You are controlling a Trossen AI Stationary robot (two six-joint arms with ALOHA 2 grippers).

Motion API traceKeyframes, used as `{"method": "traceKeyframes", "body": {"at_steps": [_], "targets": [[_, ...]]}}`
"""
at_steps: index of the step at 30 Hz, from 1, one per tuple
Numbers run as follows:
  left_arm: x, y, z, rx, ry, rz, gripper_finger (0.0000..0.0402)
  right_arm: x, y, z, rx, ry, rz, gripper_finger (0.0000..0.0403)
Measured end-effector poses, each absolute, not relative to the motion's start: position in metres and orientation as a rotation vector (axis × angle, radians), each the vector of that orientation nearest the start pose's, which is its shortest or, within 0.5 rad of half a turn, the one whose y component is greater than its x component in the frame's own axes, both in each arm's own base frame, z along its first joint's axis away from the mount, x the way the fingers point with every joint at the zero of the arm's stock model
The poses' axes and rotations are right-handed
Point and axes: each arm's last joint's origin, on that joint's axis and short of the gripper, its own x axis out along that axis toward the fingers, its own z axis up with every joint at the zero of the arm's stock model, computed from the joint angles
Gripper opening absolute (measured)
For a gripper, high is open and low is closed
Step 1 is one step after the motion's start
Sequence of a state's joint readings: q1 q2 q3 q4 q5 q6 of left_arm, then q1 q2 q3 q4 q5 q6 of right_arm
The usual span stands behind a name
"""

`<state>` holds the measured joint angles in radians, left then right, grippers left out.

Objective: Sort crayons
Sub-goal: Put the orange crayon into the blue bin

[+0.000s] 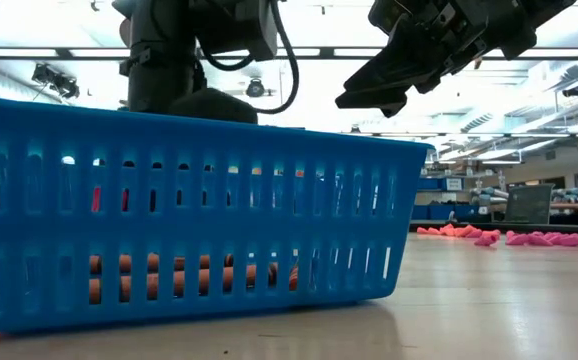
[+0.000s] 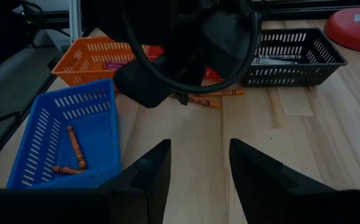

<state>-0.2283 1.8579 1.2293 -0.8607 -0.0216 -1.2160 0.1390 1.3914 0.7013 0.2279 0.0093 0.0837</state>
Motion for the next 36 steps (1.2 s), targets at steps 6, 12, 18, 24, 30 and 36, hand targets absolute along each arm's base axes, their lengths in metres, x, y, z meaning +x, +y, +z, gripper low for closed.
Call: {"method": "traceKeyframes", "body": {"at_steps": [6,12,18,24,30,36], "targets": [[0.326,-0.074,0.168,-0.767,1.367,0.758,0.0126,0.284,0.039,0.211,0.049,0.464,0.105,0.0166],[0.325,-0.073,0.165,-0.726,1.380,0.760,0.0126,0.285,0.035,0.211,0.052,0.464,0.094,0.0166],[0.319,-0.071,0.155,-0.712,1.400,0.775,0.0126,0.285,0.034,0.211,0.055,0.463,0.091,0.0166],[0.316,-0.070,0.150,-0.712,1.400,0.777,0.0126,0.285,0.034,0.211,0.055,0.462,0.091,0.0166],[0.317,-0.070,0.145,-0.717,1.393,0.757,0.0126,0.285,0.034,0.211,0.056,0.459,0.092,0.0166],[0.319,-0.071,0.144,-0.685,1.377,0.689,0.0125,0.285,0.034,0.212,0.057,0.450,0.092,0.0166]]}}
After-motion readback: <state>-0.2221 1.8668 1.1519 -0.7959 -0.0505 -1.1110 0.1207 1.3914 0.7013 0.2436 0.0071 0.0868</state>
